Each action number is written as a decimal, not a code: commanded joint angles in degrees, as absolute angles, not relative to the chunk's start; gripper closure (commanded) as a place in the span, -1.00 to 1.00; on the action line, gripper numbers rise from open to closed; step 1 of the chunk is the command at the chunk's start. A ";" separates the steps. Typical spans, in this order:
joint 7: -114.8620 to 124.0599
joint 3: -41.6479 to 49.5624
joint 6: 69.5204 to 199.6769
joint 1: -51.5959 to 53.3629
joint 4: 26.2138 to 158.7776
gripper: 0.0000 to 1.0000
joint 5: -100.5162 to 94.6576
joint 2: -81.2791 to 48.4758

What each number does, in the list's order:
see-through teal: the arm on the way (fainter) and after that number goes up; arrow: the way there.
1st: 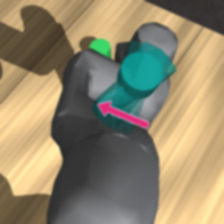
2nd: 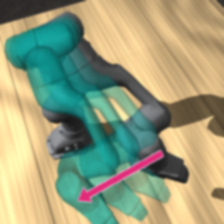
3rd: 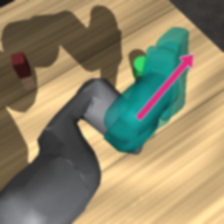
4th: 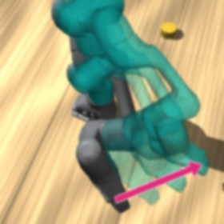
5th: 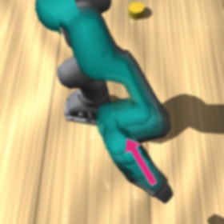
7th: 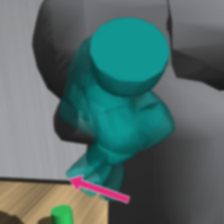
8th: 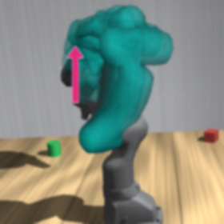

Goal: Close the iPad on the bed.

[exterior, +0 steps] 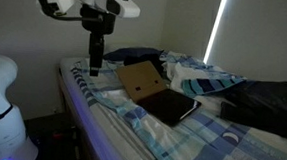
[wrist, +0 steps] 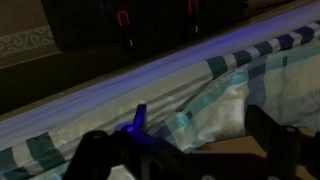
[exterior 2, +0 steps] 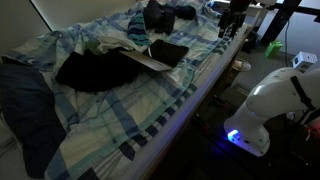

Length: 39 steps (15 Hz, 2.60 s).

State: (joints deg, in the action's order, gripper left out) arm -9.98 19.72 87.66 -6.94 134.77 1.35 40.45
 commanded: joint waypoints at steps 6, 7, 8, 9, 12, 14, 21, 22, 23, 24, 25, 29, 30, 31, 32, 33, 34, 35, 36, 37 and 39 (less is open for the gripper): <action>-10.86 18.60 87.52 -8.55 134.63 -1.00 2.05 40.00; -10.92 18.55 87.49 -8.43 134.49 -1.00 2.13 39.93; -11.05 18.36 87.56 -8.24 134.41 -1.00 2.23 39.96; -11.06 18.17 87.71 -8.08 134.42 -1.00 2.44 40.01; -11.44 17.12 88.33 -7.17 134.73 -1.00 3.41 40.40; -11.83 15.99 88.51 -6.40 134.73 -1.00 4.47 40.37; -15.18 12.03 90.46 -2.08 135.75 -1.00 8.71 40.23; -15.67 11.59 91.25 -1.51 136.00 -1.00 9.42 40.23; -16.04 11.14 92.11 -0.82 136.32 -1.00 10.39 40.15; -16.64 10.79 93.01 -0.21 136.68 -1.00 11.13 40.13; -17.01 10.53 93.88 0.44 137.21 -1.00 12.23 40.14; -21.73 9.33 95.12 3.34 139.98 -1.00 14.38 40.90; -22.52 9.01 95.40 3.88 140.53 -1.00 14.67 41.01; -23.05 8.74 95.71 4.33 140.88 -1.00 15.08 40.94; -23.59 8.45 96.24 4.85 141.29 -1.00 15.68 40.91; -23.55 8.00 96.59 5.22 141.60 -1.00 16.04 40.88; -23.75 7.56 96.79 5.52 141.94 -1.00 16.18 40.98; -24.11 7.37 96.87 5.79 142.18 -1.00 15.98 41.09; -24.79 7.56 96.73 5.70 142.31 -1.00 15.22 41.34; -23.03 7.53 95.17 5.35 140.86 -1.00 15.27 40.07; -23.74 7.53 95.19 5.46 140.92 -1.00 15.24 40.09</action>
State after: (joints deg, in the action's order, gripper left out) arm -23.56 7.82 95.37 5.87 141.06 15.08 40.18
